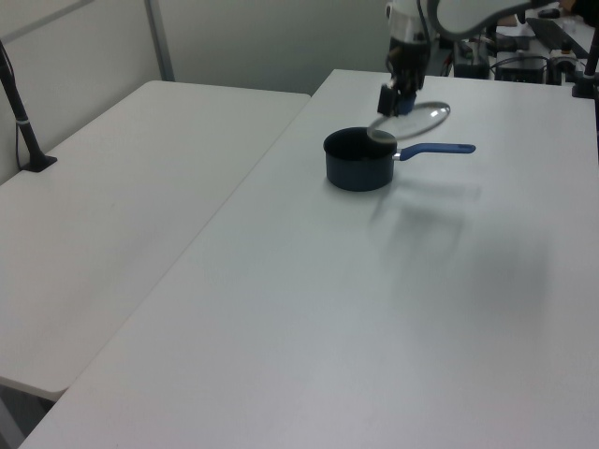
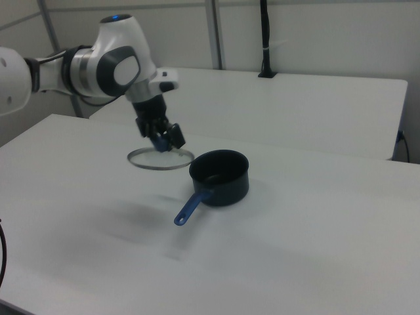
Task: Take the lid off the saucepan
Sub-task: 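Lift the glass lid up off the saucepan rim, then carry the lid beside the saucepan and lower it to the table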
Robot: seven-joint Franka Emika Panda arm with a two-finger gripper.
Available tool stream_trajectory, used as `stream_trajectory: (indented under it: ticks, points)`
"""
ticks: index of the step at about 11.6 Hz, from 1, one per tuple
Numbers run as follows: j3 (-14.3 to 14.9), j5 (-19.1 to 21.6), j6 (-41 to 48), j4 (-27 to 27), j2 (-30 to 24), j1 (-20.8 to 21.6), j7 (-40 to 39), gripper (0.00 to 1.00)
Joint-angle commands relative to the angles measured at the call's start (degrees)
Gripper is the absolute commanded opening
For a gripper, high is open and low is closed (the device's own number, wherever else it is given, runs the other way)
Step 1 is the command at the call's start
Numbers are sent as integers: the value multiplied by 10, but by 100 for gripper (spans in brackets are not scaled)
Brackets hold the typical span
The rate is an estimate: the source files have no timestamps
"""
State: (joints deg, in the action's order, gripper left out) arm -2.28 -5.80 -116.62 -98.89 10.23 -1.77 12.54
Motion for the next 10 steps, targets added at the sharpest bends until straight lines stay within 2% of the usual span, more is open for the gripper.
stream_trajectory:
  ticks: [1,5,8,10]
  points:
    - [-15,-39,-25,-160,-86,45,-9,34]
    - [-65,-66,-46,-249,-92,49,-2,34]
    - [-68,-111,-76,-289,-79,43,-2,34]
    - [-68,-121,-106,-293,-63,24,-2,34]
